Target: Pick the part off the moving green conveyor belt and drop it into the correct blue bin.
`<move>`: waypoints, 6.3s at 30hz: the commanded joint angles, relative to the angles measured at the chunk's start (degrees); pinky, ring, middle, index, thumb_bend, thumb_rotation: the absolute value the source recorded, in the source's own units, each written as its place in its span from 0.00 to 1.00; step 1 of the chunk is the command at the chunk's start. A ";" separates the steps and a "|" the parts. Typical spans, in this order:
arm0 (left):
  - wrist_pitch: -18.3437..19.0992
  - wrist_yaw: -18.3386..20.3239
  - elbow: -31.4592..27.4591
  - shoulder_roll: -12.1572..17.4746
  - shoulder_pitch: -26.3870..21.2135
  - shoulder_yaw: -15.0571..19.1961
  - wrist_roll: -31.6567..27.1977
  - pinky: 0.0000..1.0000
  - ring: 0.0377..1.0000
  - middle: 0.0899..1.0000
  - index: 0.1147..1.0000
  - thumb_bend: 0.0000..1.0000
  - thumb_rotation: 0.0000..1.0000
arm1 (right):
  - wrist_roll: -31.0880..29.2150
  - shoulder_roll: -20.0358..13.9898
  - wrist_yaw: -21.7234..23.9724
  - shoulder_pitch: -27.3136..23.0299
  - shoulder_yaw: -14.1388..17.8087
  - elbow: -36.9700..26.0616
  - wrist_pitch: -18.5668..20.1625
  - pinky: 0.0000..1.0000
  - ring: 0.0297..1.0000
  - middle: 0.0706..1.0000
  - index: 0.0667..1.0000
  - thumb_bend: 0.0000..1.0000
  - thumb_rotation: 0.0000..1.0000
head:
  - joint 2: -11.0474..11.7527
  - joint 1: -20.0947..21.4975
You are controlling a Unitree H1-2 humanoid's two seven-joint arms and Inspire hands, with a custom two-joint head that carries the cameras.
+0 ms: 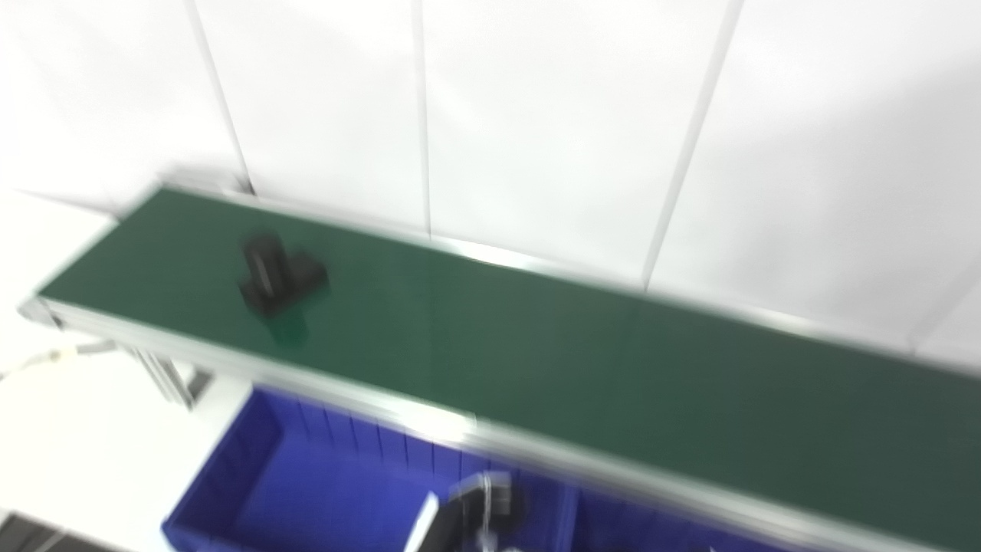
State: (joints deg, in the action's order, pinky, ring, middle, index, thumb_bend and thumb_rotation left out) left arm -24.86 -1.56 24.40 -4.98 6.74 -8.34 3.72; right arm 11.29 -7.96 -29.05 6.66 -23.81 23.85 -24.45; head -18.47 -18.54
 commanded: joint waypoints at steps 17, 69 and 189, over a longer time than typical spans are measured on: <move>-2.06 -3.80 0.37 1.01 -2.97 -2.48 0.34 0.54 0.54 0.53 0.52 0.77 0.00 | -3.98 0.72 3.38 -1.82 0.03 -0.51 -2.47 0.60 0.72 0.78 0.84 0.57 0.00 | 1.60 0.33; -2.04 -3.97 -9.48 -0.63 1.80 -4.00 1.94 0.60 0.62 0.63 0.64 0.61 0.00 | 10.31 1.80 35.54 -29.06 7.42 -31.67 15.48 0.67 0.79 0.84 0.91 0.71 0.07 | -14.94 9.89; -2.06 -2.64 -9.13 -1.29 2.18 -4.68 0.36 0.60 0.61 0.63 0.62 0.61 0.00 | 9.52 17.46 24.17 -58.55 5.41 32.90 7.66 0.77 0.87 0.91 0.95 0.84 0.18 | -15.28 13.90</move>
State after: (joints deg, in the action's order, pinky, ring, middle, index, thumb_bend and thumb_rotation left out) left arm -24.87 -3.88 16.68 -5.40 9.30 -12.54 3.76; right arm 20.87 8.18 -3.27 -48.24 -18.69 57.36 -13.11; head -33.84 -4.57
